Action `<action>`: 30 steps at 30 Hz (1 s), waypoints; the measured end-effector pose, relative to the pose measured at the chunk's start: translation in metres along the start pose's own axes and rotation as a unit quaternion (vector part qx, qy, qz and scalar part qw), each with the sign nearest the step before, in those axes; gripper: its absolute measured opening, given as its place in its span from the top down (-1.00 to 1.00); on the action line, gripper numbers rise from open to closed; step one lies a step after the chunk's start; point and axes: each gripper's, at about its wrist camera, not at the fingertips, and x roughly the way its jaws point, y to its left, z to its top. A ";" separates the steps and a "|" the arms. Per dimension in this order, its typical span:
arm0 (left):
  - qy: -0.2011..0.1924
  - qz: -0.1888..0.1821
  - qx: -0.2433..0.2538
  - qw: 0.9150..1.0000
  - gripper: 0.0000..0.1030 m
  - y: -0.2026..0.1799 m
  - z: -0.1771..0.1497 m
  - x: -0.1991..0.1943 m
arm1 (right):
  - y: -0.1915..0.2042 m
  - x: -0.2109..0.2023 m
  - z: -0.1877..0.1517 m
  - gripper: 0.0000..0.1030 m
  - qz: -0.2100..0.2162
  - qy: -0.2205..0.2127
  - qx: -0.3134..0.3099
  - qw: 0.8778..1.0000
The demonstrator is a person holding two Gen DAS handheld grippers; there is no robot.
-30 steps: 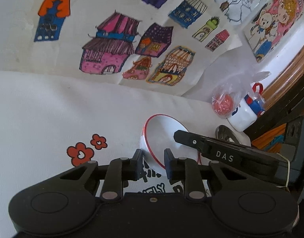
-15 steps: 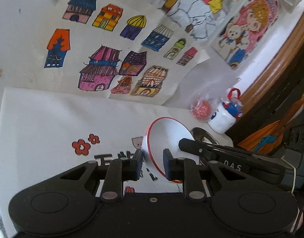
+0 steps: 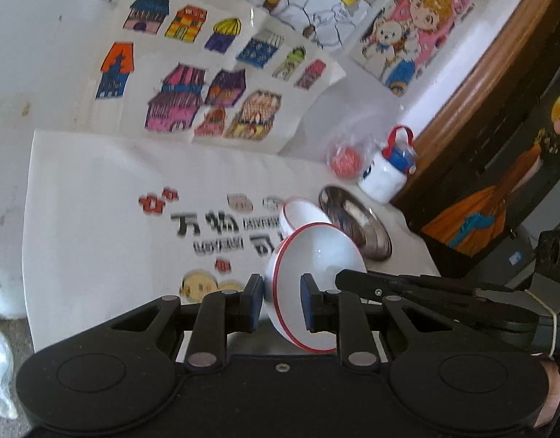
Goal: Organize plates and bowls
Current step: 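Lift the white bowl with both tools and carry it over the steel bowl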
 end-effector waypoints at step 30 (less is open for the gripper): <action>0.109 0.055 0.079 0.989 0.55 -0.012 -0.044 0.009 | -0.001 0.003 -0.049 0.86 0.015 0.081 -0.002 0.997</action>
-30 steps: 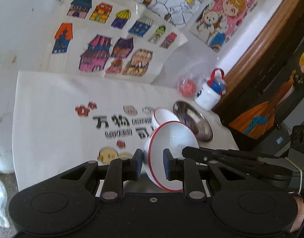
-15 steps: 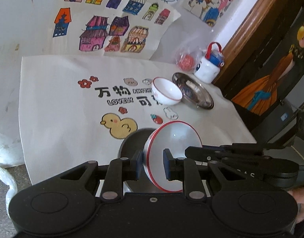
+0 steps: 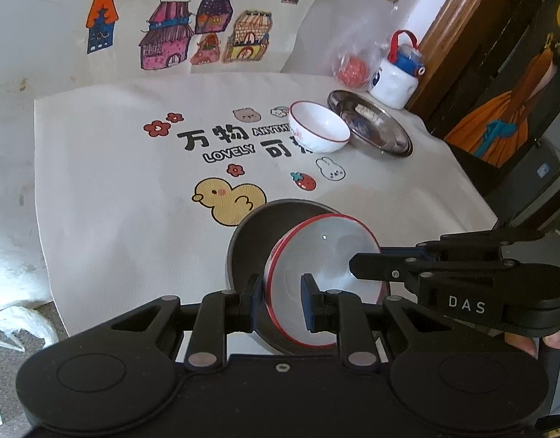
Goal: Organize plates and bowls
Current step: 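Lift the white bowl with both tools and carry it over the steel bowl, then lower the white bowl into the steel bowl with both tools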
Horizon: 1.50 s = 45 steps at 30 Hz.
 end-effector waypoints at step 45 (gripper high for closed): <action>-0.024 -0.013 -0.006 1.000 0.17 0.003 0.009 -0.010 | -0.014 -0.010 0.003 0.33 0.027 -0.027 0.024 0.999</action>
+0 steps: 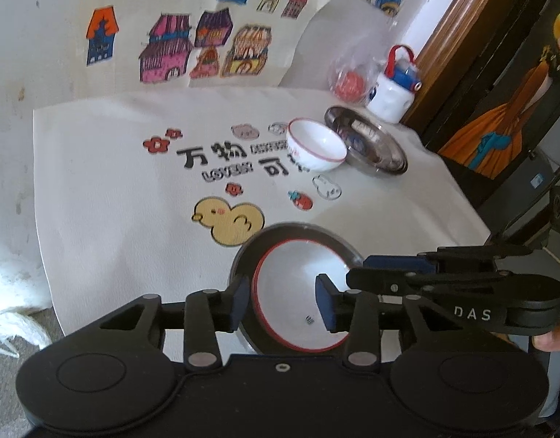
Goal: Organize plates and bowls
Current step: 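Lower the white bowl into the steel bowl with both tools, then open both tools and pull back from the nested bowls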
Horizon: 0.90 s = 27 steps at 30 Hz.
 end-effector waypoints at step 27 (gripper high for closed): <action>-0.126 0.060 -0.020 0.990 -0.98 0.012 0.037 0.003 | -0.042 -0.026 0.010 -0.96 -0.107 -0.148 0.020 0.983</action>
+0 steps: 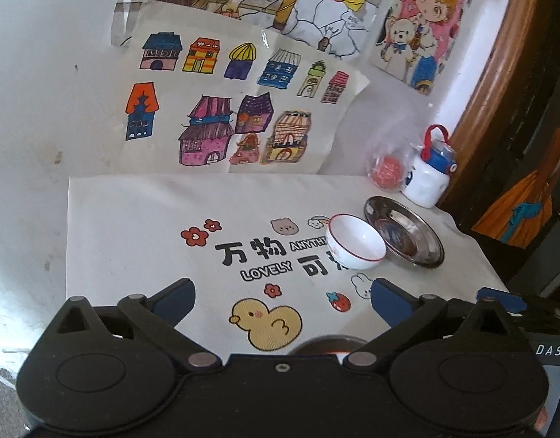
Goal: Organize plates and bowls
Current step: 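Open both tools and pull back from the nested bowls, then move both tools to the second white bowl and grip its rim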
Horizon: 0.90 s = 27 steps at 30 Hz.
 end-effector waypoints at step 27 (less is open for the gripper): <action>0.035 -0.016 -0.010 0.999 -0.98 -0.014 0.036 0.120 | -0.082 0.104 -0.001 -0.99 0.042 -0.016 0.211 0.976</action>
